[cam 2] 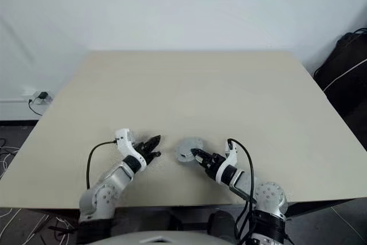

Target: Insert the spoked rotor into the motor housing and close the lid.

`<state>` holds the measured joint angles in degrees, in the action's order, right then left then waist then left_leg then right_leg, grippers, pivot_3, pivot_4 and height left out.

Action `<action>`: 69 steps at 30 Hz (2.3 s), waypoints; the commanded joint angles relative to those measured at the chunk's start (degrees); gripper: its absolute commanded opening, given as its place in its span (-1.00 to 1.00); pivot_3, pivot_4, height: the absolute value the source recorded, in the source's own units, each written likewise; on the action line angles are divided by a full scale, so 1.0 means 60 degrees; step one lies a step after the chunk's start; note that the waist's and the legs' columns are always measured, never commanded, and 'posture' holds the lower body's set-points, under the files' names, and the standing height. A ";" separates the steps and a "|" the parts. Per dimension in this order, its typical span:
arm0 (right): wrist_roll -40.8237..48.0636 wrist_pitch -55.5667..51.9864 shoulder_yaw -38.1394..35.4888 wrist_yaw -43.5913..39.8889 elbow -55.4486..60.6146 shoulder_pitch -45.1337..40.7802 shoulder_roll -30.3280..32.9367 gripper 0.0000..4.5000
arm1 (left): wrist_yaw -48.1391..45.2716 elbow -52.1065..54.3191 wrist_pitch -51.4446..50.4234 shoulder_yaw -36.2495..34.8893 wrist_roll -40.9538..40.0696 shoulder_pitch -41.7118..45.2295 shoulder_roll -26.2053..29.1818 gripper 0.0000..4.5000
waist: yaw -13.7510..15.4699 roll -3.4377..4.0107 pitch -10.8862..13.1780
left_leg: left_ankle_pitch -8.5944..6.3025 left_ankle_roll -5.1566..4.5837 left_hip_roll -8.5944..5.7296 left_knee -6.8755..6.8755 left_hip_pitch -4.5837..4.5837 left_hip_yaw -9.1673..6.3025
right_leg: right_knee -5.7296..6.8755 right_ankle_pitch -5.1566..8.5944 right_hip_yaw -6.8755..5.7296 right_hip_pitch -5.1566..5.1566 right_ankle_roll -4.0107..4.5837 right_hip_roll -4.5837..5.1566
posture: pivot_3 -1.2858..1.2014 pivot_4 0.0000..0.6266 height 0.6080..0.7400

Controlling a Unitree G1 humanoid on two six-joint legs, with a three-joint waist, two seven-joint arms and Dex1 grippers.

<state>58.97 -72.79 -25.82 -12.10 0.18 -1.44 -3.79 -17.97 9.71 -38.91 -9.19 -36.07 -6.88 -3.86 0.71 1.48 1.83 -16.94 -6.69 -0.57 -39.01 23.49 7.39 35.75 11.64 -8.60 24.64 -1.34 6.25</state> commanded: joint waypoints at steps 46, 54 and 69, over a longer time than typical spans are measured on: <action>0.6610 0.1195 0.2724 0.2781 0.1776 -0.0198 0.1982 -0.08 | 0.0896 -0.0179 0.0229 0.1710 -0.8689 -0.1085 -0.0890 1.00 | -0.0141 -0.0005 0.0042 | 0.0015 0.0020 0.0021 -0.0036 0.0003 0.0016 | 0.0005 0.0016 0.0066 -0.0035 -0.0005 -0.0084 | 0.03 -1.00 1.00; 0.6522 0.1738 0.3141 0.2892 0.1929 -0.0151 0.2375 -0.08 | 0.0894 -0.0232 0.0196 0.1742 -0.8721 -0.1042 -0.0861 0.44 | -0.0137 -0.0005 0.0041 | 0.0016 0.0018 0.0023 -0.0040 0.0004 0.0018 | 0.0006 0.0014 0.0069 -0.0037 -0.0003 -0.0087 | 0.03 -1.00 1.00; 0.2938 0.2562 0.3982 0.1602 0.2972 -0.0016 0.3701 0.52 | 0.0859 -0.0176 0.0537 0.1715 -0.8511 -0.0993 -0.0703 -0.05 | -0.0059 -0.0007 0.0034 | 0.0008 0.0003 0.0021 -0.0073 0.0002 0.0018 | 0.0007 0.0011 0.0068 -0.0034 -0.0014 -0.0085 | 0.03 -1.00 1.00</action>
<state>80.62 -58.93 -2.43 -1.56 15.53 -1.38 17.67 -11.88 6.36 -36.39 0.88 -86.65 -13.73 -3.56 0.36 1.44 2.03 -16.90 -6.69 -0.44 -39.50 23.54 7.49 35.80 11.69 -8.20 24.44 -1.44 5.74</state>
